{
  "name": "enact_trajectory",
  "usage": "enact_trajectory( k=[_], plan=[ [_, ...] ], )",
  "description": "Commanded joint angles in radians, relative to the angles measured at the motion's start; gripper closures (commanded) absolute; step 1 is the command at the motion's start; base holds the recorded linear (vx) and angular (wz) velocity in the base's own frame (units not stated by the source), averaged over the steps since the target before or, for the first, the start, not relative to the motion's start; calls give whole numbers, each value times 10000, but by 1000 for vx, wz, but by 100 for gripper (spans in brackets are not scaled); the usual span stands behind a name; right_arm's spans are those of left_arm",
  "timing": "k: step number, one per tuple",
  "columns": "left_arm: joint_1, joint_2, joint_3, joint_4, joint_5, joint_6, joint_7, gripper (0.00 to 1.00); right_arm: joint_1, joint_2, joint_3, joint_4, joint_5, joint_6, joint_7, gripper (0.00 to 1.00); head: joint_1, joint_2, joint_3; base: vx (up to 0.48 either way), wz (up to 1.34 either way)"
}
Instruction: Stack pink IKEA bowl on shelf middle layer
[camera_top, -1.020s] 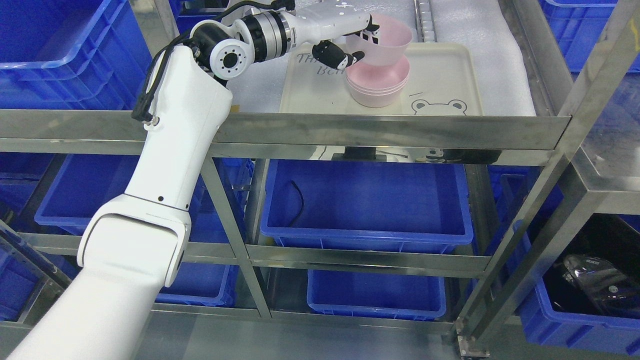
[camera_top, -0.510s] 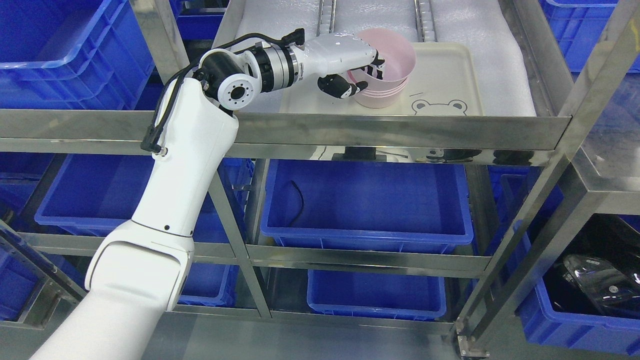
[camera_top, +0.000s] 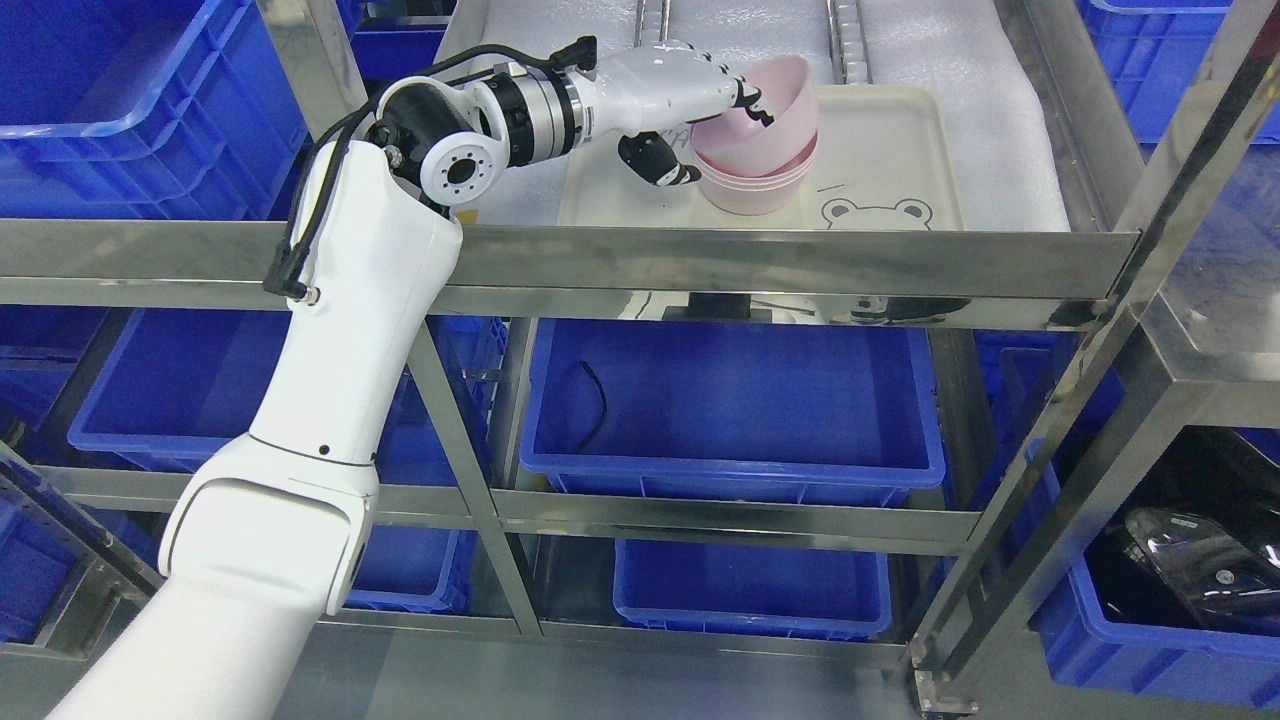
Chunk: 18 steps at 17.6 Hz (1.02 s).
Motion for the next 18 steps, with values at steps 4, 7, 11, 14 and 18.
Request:
enact_trajectory(
  k=[4, 7, 11, 14, 18],
  plan=[
    [-375, -516, 1450, 170, 247, -96, 28, 35, 152, -175, 0, -175, -1, 5, -8, 0, 0, 0, 0, 0, 0],
    [-421, -882, 1562, 108, 4037, 331, 58, 36, 152, -175, 0, -175, -1, 5, -8, 0, 0, 0, 0, 0, 0],
    [280, -882, -337, -656, 7946, 1055, 1162, 33, 152, -175, 0, -175, -1, 5, -8, 0, 0, 0, 0, 0, 0],
    [1950, -882, -2575, -2433, 8533, 1207, 2246, 23, 152, -175, 0, -175, -1, 5, -8, 0, 0, 0, 0, 0, 0],
    [4726, -882, -4161, -3679, 7647, 1071, 3939, 16, 152, -175, 0, -175, -1, 5, -8, 0, 0, 0, 0, 0, 0]
  ],
)
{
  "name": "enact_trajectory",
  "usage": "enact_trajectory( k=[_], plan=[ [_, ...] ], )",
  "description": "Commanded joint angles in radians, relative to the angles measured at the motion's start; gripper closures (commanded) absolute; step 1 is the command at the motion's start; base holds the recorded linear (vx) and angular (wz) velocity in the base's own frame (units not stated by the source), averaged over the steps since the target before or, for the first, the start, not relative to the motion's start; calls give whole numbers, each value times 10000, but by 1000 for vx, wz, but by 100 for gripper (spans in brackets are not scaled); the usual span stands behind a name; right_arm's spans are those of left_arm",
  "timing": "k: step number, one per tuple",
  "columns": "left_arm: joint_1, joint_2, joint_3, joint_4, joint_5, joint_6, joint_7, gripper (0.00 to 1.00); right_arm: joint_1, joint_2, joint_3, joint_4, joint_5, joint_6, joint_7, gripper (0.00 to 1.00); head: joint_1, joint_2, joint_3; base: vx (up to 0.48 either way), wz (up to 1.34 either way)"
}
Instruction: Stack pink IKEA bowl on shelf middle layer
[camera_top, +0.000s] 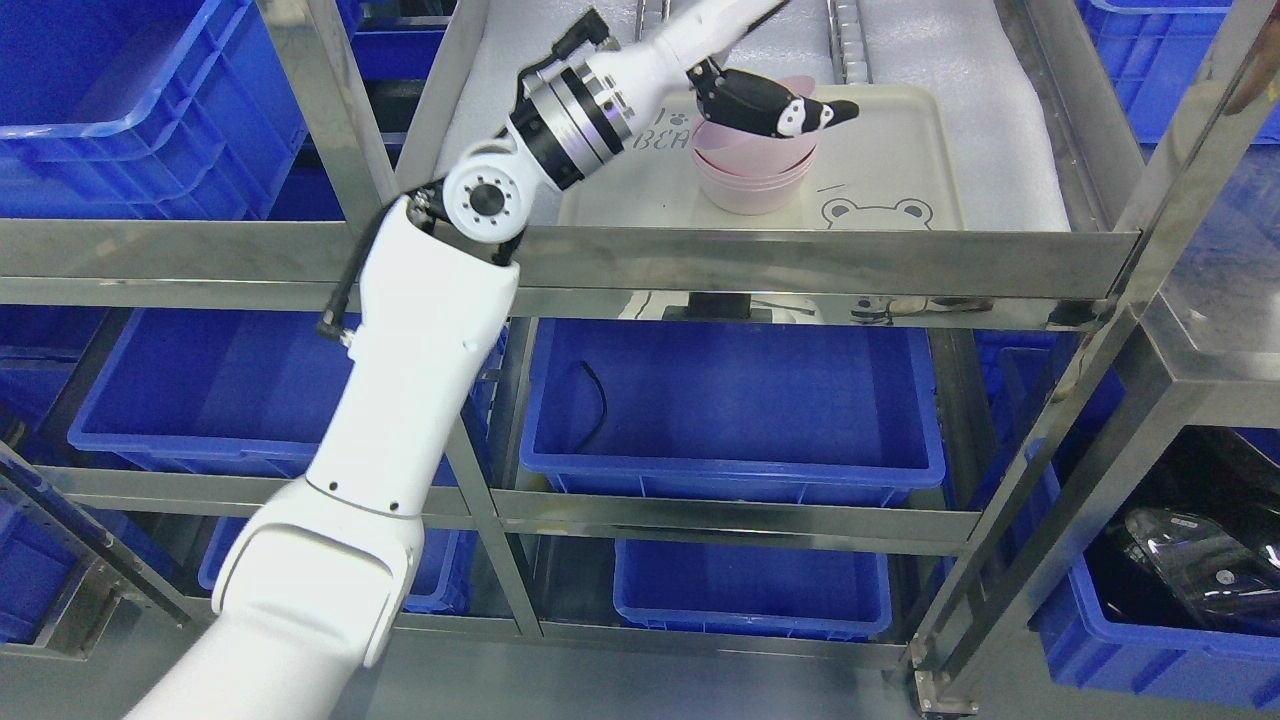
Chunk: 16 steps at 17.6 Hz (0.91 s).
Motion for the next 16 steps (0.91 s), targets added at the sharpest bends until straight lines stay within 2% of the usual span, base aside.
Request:
enact_trajectory(
  k=[1, 4, 7, 11, 13, 16],
  plan=[
    [3837, -83, -3264, -2715, -181, -544, 800, 15, 154, -175, 0, -175, -1, 4, -9, 0, 0, 0, 0, 0, 0],
    [5973, -83, -3007, -2779, -1197, -2767, 769, 15, 154, -175, 0, -175, -1, 4, -9, 0, 0, 0, 0, 0, 0],
    [7278, -83, -1966, -2779, -1199, -3387, 800, 14, 154, -175, 0, -175, -1, 4, -9, 0, 0, 0, 0, 0, 0],
    [10038, -83, 443, -2353, -727, -3387, 1257, 7, 154, -175, 0, -175, -1, 4, -9, 0, 0, 0, 0, 0, 0],
    [10548, -83, 874, -1694, 132, -3358, 1885, 7, 154, -175, 0, -175, -1, 4, -9, 0, 0, 0, 0, 0, 0],
    [10474, -83, 1810, -1353, 717, -1951, 3508, 7, 154, -175, 0, -175, -1, 4, -9, 0, 0, 0, 0, 0, 0]
  ],
)
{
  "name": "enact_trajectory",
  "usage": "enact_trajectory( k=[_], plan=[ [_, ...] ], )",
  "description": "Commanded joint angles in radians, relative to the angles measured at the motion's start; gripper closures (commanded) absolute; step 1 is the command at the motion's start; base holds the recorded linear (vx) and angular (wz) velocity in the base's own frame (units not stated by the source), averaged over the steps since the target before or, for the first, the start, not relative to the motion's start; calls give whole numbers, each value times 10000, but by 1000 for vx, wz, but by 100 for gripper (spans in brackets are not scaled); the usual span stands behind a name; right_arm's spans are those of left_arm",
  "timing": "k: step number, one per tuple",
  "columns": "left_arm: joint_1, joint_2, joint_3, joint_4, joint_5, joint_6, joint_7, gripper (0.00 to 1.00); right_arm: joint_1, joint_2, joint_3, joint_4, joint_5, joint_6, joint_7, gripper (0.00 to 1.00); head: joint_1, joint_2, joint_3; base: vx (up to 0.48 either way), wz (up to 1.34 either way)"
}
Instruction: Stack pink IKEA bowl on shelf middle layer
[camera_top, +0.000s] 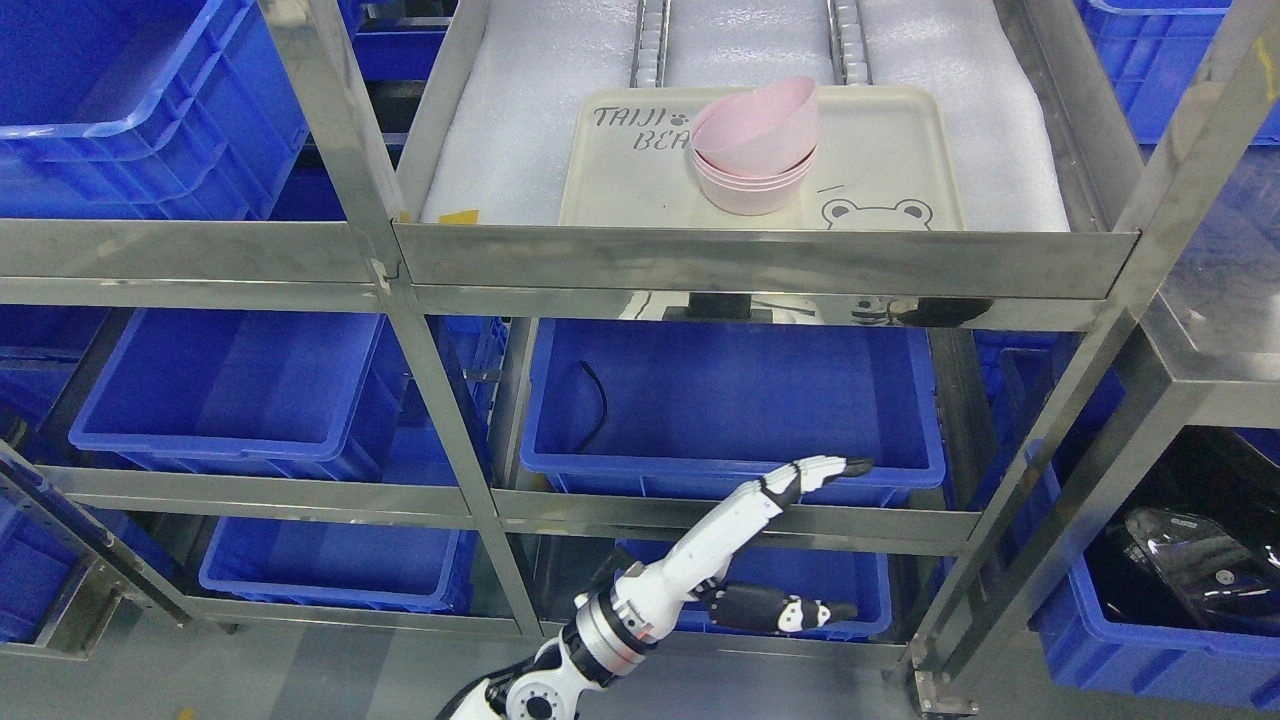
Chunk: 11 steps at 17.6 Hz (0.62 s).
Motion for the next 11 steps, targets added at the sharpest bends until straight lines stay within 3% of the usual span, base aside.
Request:
enact_trajectory(
  k=[1, 3, 11],
  plan=[
    [1336, 121, 2352, 440, 1104, 1637, 1918, 7, 154, -175, 0, -175, 14, 4, -13, 0, 0, 0, 0, 0, 0],
    [1259, 121, 2583, 424, 1182, 2193, 2322, 7, 154, -175, 0, -175, -1, 4, -13, 0, 0, 0, 0, 0, 0],
    [1228, 121, 3197, 378, 1274, 2425, 2431, 6, 154, -175, 0, -175, -1, 4, -13, 0, 0, 0, 0, 0, 0]
  ],
)
